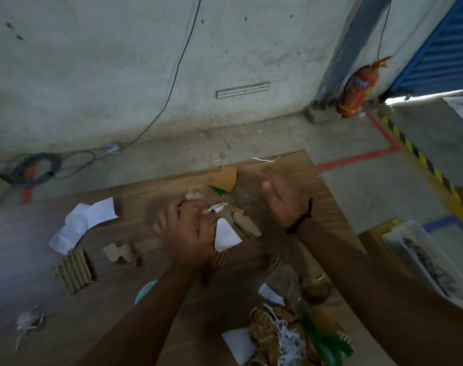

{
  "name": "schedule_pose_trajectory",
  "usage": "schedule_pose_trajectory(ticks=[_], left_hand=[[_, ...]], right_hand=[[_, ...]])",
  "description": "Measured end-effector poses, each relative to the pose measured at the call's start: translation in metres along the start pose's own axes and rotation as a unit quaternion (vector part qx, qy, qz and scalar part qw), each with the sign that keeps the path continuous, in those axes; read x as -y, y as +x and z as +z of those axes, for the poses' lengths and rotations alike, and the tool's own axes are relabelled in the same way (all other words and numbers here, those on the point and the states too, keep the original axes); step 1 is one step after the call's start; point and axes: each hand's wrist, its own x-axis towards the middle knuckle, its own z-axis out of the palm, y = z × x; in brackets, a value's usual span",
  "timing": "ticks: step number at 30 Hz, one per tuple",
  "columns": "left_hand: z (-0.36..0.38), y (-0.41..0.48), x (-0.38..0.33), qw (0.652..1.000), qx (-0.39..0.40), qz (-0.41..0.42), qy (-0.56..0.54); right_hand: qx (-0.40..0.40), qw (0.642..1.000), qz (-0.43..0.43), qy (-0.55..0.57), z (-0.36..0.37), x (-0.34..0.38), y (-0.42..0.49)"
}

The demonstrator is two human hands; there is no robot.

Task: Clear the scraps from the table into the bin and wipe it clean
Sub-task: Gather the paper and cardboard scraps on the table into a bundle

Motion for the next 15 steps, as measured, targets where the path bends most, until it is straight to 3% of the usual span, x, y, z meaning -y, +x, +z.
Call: schedule_pose_trajectory(ticks=[3, 8, 12, 15], left_hand=[[0.008, 0.040, 0.011, 0.998, 0.047, -0.039, 0.034], [0.035, 0.082, 0.017, 0.945, 0.304, 0.015, 0.116], [0.052, 0.076, 0.000, 0.905, 0.410, 0.076, 0.079], [0.050, 0.062, -0.006, 0.901, 0.411, 0.111, 0.078]], right_hand=[[-0.035, 0.996, 0.020, -0.075, -0.019, -0.021, 0.043], [0.105, 0.974, 0.112, -0.166, 0.002, -0.047, 0.097], [0.189, 0.957, 0.067, -0.210, 0.031, -0.033, 0.087], [0.236, 0.959, -0.001, -0.158, 0.046, -0.011, 0.052]])
